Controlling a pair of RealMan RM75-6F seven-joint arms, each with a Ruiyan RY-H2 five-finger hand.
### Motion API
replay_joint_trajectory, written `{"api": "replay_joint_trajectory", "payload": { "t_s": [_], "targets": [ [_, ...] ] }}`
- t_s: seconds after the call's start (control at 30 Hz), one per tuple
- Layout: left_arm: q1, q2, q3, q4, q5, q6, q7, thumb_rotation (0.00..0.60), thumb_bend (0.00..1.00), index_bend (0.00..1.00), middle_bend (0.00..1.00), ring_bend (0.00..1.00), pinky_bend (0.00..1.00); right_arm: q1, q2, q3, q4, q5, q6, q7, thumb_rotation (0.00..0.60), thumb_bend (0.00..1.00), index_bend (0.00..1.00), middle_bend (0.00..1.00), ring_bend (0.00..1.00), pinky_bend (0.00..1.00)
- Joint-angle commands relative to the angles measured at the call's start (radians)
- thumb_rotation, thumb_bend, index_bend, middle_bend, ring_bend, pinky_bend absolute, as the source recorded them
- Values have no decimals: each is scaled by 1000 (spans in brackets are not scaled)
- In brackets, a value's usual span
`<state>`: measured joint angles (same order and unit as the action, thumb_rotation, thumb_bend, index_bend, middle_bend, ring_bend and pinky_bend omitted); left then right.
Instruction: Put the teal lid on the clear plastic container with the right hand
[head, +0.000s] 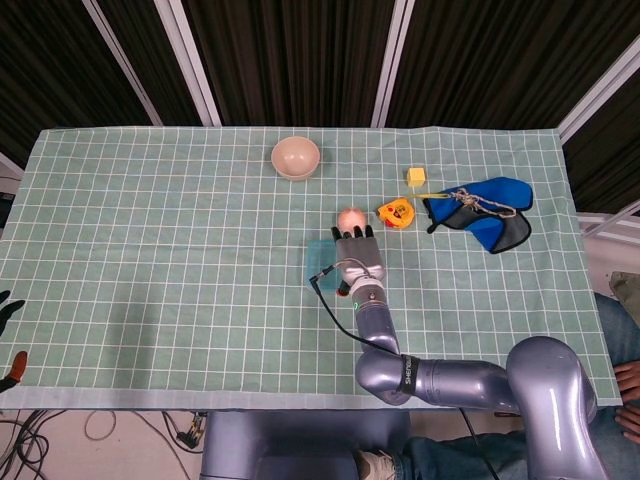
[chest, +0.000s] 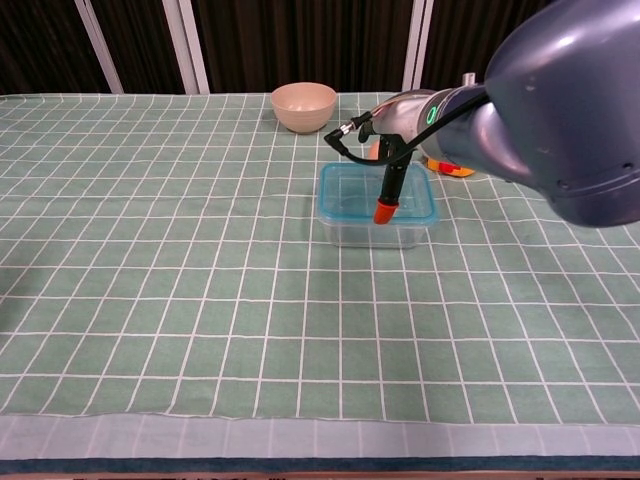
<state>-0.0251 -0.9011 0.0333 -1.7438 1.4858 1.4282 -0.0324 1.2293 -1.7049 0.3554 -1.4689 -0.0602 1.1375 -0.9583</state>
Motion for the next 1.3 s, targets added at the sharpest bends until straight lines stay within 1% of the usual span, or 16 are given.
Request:
{"api": "replay_joint_trajectory", "payload": {
  "t_s": [0.03, 1.03, 1.3],
  "targets": [
    [0, 0, 0, 0, 0, 1, 0, 600, 461, 107, 0, 0, 0, -1, -2, 2, 2, 0, 0, -2, 600, 115, 88, 417, 94, 0],
    [-1, 3, 0, -4, -5, -5, 3, 600, 460, 101, 0, 0, 0, -12, -27, 21, 15, -17, 4, -23, 600, 115, 89, 416, 94, 0],
    [-1, 3, 0, -5, -6, -5, 3, 600, 460, 99, 0, 0, 0, -15, -27, 24, 16, -15, 1, -32, 600, 116, 89, 358, 72, 0]
  ]
}}
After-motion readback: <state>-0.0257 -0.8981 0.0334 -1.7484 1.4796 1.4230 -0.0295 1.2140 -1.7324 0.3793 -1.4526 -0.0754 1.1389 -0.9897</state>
